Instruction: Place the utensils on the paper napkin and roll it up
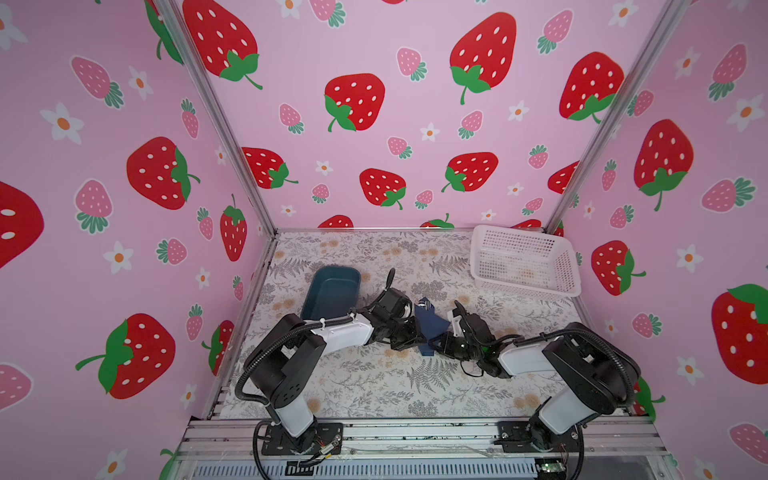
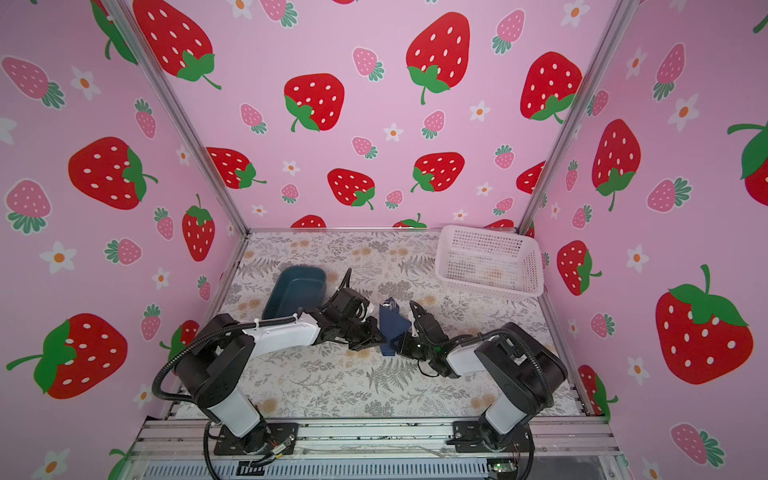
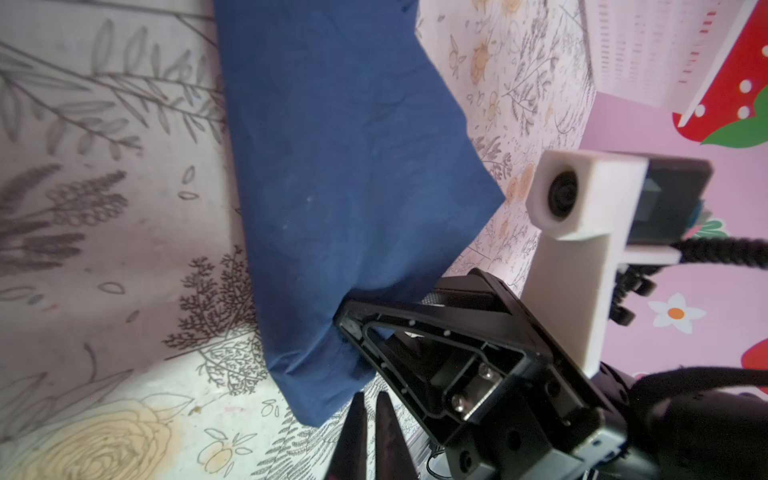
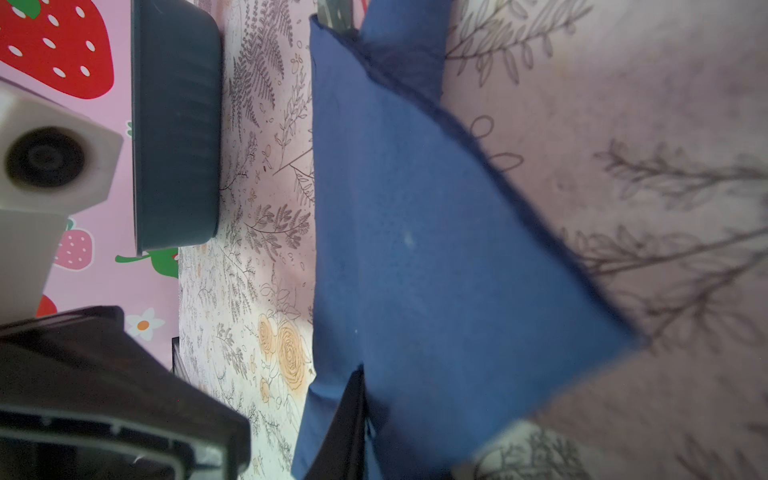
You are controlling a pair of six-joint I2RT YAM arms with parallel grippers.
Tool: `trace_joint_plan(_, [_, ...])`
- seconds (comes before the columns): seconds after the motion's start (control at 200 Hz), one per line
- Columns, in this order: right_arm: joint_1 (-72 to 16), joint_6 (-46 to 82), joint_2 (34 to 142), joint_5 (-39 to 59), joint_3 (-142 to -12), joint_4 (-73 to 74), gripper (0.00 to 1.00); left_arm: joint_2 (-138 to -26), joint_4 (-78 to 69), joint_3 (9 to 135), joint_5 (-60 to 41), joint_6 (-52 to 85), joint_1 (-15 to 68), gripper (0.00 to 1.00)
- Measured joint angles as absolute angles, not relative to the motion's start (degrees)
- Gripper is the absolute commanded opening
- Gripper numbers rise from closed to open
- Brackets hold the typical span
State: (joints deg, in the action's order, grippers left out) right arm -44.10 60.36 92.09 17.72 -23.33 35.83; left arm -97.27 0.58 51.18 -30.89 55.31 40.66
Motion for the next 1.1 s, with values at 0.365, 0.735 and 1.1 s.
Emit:
trace_joint_plan(0.365, [-44.07,60.36,92.09,17.80,-23.33,35.83,0.17,-99.57,1.10,51.00,-31.09,54.78,41.56,0.07])
trace_joint_plan(0.735, [-44.07,60.34,92.18,18.02,-23.27,36.12,0.18,-101.86,2.00,50.70,-29.30,53.30,43.18,0.07])
trace_joint_plan(1.1, [-44.07,60.34,92.42,18.22,-23.16,36.58,0.18,-99.72,3.84,50.26,-26.26,51.96,45.30,0.14])
